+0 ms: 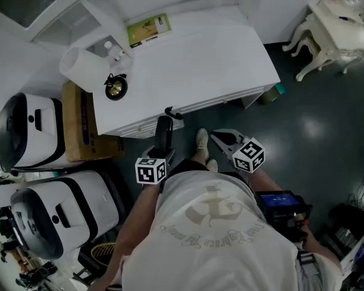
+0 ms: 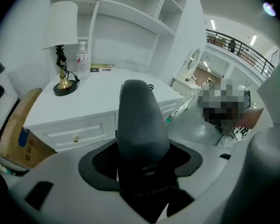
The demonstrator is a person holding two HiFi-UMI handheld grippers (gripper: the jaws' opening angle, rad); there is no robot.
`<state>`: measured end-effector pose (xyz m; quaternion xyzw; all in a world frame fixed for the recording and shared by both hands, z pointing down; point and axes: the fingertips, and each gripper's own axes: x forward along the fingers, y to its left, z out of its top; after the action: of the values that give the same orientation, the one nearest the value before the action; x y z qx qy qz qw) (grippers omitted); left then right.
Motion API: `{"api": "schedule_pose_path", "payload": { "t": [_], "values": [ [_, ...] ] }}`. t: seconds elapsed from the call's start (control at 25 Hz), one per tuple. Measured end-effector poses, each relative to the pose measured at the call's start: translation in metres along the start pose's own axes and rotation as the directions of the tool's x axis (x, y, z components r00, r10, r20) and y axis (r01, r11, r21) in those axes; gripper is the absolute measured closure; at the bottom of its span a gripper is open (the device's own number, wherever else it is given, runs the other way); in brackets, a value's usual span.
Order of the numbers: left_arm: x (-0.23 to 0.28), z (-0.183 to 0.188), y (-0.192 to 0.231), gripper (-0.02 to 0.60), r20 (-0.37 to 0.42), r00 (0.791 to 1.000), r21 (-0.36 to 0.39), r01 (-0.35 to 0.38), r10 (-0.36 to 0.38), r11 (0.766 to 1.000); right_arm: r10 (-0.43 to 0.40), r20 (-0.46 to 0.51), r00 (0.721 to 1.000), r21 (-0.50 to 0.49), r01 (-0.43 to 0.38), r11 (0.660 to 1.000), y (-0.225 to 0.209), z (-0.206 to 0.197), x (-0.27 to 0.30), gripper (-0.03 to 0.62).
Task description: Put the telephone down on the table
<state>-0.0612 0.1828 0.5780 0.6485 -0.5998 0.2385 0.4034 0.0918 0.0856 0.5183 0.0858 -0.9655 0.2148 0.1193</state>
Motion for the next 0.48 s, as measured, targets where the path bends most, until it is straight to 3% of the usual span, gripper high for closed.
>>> {"api": "schedule_pose_path", "payload": {
  "t": [0.24, 0.48],
  "values": [
    [-0.023, -0.025, 0.006, 0.293, -0.008, 1.0, -0.028, -0.019, 0.019, 0.999, 0.016, 0.032, 0.999, 0.005, -0.016, 1.0, 0.022, 0.006, 0.001, 0.579],
    [-0.033, -0.026, 0.01, 0.293, -0.003, 0.999, -0.028, -0.032, 0.032, 0.999, 0.025, 0.046, 0.999, -0.006, -0.025, 1.0, 0.025, 0.012, 0.005, 0.579]
  ]
}}
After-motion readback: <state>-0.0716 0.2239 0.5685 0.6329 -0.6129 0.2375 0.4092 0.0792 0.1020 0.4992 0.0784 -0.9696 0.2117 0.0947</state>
